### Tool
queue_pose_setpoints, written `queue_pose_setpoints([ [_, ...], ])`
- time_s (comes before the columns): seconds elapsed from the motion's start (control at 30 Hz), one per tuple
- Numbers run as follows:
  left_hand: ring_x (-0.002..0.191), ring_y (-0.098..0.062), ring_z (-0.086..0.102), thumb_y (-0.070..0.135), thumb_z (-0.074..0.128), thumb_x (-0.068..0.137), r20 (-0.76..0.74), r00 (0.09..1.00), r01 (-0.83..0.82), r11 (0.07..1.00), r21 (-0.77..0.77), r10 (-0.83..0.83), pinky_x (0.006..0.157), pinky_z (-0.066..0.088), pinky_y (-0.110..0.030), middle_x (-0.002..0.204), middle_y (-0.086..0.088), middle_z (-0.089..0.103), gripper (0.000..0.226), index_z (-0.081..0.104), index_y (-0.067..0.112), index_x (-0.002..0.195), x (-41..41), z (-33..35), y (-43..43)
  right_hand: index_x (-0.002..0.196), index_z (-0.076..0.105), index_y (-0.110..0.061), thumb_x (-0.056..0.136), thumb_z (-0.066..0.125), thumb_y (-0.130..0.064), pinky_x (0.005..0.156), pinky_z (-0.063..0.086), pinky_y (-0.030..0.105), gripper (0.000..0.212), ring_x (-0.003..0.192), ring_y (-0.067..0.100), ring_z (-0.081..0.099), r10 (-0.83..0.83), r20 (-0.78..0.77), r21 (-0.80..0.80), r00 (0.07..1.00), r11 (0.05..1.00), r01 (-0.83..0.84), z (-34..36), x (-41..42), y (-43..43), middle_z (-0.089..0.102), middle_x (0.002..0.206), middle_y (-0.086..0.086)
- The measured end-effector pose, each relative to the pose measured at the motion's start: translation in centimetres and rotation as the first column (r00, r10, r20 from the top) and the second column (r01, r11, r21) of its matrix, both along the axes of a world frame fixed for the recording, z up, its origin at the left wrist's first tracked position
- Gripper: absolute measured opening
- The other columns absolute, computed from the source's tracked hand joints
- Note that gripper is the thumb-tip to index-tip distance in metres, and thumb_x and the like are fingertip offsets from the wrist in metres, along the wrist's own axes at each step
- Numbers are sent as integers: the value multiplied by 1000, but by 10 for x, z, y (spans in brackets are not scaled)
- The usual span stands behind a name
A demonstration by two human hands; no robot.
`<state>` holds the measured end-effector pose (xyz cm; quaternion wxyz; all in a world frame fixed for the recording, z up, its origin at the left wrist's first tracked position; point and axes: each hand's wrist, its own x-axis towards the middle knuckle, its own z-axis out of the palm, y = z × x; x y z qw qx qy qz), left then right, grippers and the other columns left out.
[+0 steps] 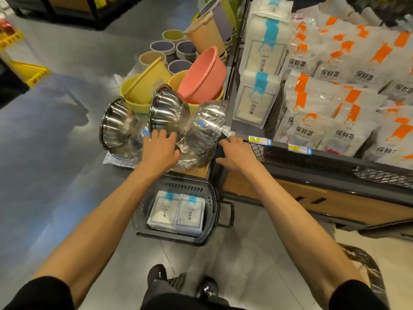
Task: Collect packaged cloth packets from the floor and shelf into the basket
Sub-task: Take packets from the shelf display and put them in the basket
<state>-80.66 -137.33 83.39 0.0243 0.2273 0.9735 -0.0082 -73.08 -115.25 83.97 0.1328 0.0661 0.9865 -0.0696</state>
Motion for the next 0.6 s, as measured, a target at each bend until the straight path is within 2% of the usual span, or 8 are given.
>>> queue_pose_setpoints([
  [0.23,133,-41,41,36,50,94,98,994,47,997,-67,-40,105,36,-56,139,-19,51,49,47,13,137,-28,-25,-58,146,39,-13,94,61,-45,105,41,53,65,133,38,39,-63,40,-3,997,998,64,-23,-23,-58,40,146,16],
  [0.4,125,-39,47,32,54,93,132,989,68,998,-10,-66,100,39,-53,133,-18,54,46,50,11,134,-46,-62,-96,147,40,-13,96,58,-40,105,40,52,61,134,38,39,-121,80,-63,989,990,126,-59,-35,-101,39,147,16],
  [0.6,120,-37,51,36,53,97,158,986,50,996,77,-62,96,40,-49,129,-16,57,38,53,11,125,-62,-150,-125,147,39,-13,96,59,-40,102,41,51,61,132,36,40,-189,137,-65,972,978,199,-143,-46,-123,41,146,15],
])
